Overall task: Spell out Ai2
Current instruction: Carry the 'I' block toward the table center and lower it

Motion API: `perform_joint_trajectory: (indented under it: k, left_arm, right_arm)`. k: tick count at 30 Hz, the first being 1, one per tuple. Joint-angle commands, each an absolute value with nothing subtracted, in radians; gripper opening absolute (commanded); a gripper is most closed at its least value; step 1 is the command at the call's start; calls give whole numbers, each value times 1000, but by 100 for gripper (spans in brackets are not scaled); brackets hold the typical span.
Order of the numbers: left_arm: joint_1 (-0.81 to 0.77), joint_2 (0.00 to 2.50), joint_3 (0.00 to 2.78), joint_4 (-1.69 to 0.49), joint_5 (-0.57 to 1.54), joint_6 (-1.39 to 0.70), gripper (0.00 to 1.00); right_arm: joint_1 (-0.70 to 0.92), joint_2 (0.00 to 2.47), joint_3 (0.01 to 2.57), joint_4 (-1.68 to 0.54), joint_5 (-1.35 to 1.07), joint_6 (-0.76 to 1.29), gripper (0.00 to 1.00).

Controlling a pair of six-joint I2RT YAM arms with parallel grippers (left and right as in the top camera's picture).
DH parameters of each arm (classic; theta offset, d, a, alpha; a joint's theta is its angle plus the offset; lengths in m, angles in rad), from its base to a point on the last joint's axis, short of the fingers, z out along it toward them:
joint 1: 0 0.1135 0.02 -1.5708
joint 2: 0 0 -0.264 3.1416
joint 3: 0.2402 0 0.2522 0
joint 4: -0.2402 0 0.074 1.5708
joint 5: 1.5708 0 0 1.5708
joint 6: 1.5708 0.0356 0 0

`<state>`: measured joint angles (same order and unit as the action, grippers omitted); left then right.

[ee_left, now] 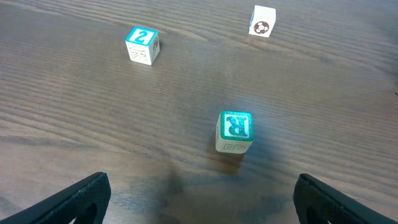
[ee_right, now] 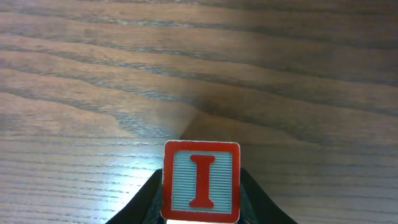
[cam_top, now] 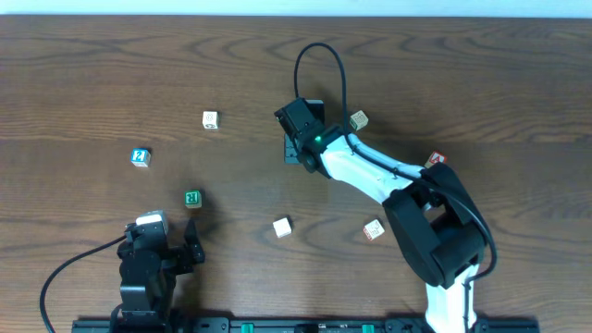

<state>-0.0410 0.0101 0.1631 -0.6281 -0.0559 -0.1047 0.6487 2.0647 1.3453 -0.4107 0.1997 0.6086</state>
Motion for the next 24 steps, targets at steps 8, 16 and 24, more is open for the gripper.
perform_joint_trajectory:
  k: [8, 16, 24]
  left_arm:
    - [-39, 4, 154, -631, -62, -109, 95]
    - [-39, 4, 154, -631, -62, -109, 95]
    - [-39, 4, 154, -631, -62, -109, 95]
  right_arm:
    - [664, 2093, 1344, -415, 199, 632, 38]
    - [664, 2093, 1344, -415, 199, 632, 40]
    - [659, 2093, 1349, -393, 214, 628, 58]
